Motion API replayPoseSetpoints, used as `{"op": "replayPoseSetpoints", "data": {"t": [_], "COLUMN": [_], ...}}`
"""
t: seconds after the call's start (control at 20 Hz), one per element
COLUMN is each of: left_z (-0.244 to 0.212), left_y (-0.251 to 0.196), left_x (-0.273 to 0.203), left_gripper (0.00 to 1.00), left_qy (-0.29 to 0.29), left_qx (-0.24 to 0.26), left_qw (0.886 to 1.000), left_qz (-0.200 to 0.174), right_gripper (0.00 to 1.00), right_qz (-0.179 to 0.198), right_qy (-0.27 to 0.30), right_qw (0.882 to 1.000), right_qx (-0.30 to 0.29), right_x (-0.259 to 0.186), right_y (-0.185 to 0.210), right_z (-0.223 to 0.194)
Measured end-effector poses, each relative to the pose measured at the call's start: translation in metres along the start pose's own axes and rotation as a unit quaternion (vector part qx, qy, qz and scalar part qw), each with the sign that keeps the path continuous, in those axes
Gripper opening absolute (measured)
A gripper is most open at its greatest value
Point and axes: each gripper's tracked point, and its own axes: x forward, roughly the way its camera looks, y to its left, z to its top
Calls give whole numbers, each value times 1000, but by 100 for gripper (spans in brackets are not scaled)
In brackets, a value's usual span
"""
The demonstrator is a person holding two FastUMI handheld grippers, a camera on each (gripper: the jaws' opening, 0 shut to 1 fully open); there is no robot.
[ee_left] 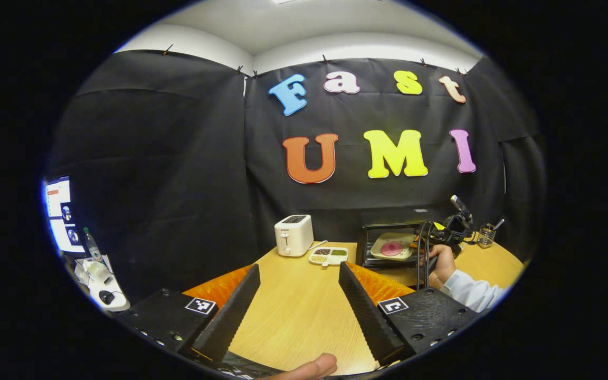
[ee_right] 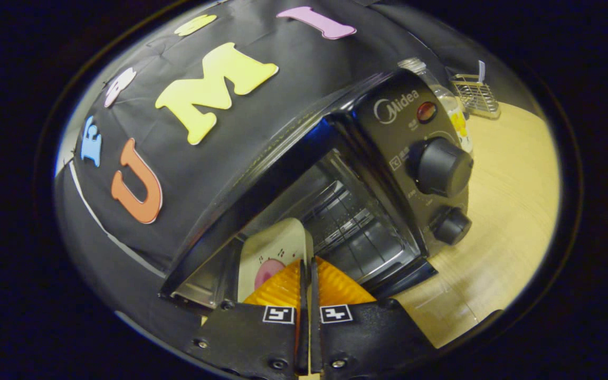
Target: Open the electric oven with the left hand, put the food in, and close the electric oven.
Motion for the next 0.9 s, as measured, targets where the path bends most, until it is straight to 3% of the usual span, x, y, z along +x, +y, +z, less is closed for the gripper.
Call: {"op": "replayPoseSetpoints", "data": {"t": [0.35,0.4,0.55,0.75,0.9], "left_z": [-5,-5,-4,2,5], "left_y": [1,0,-3,-5,-13], "left_x": [6,5,5,-5,-13], "left_gripper": [96,96,96,96,96], "left_qy": [10,9,9,-1,-3], "left_qx": [1,-2,-9,-11,-18], "left_qw": [1000,1000,1000,1000,1000], "left_qz": [2,0,-6,-12,-24], "right_gripper": [7,2,9,29,34], "right_qz": [-10,-13,-18,-10,-4], "right_qy": [-41,-43,-51,-64,-59], "right_qw": [999,998,997,994,992], "right_qx": [-34,-38,-55,-89,-115], "right_x": [19,19,11,-11,-36], "right_y": [4,3,-1,-6,-8], "right_z": [18,18,20,19,10]}}
